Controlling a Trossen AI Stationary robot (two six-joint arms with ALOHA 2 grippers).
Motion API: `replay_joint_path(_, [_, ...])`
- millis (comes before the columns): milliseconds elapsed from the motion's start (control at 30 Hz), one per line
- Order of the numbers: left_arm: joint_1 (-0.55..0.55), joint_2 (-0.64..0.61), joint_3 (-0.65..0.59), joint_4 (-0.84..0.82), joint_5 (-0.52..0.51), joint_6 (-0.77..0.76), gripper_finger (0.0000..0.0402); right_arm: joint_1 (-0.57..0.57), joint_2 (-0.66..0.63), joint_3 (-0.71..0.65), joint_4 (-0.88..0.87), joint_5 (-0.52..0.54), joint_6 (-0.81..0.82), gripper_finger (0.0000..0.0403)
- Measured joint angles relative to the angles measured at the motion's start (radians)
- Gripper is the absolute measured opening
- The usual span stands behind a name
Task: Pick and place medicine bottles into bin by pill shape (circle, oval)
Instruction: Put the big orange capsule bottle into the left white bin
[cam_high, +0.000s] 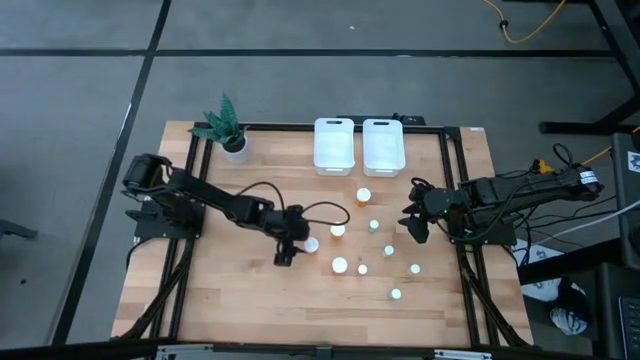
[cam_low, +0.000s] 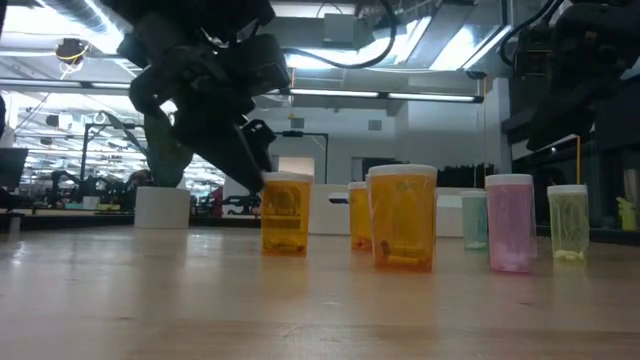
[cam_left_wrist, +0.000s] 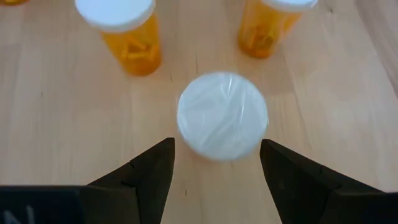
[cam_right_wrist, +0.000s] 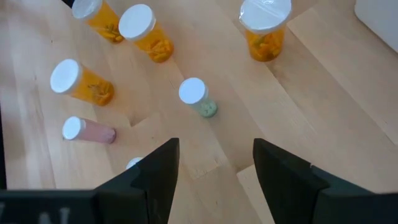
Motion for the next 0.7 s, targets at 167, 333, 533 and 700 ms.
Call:
replay_joint_path(167, [0.000, 0.007, 0.000, 0.037, 0.000, -0.001, 0.0230, 0.000, 0.000, 0.000, -0.001, 0.000, -0.002, 0.0206])
replay_joint_path(333, [0.000, 0.007, 0.000, 0.058, -0.004, -0.001, 0.0230, 0.000, 0.000, 0.000, -0.006, 0.000, -0.002, 0.0206])
replay_joint_path(533, [0.000, 0.055, 0.000, 0.111, 0.005, -0.002, 0.0230, 0.000, 0.000, 0.000, -0.006, 0.000, -0.002, 0.0206])
replay_joint_path(700, [0.000, 0.086, -0.001, 0.177, 0.006, 0.007, 0.0230, 0.000, 0.000, 0.000, -0.007, 0.000, -0.002, 0.0206])
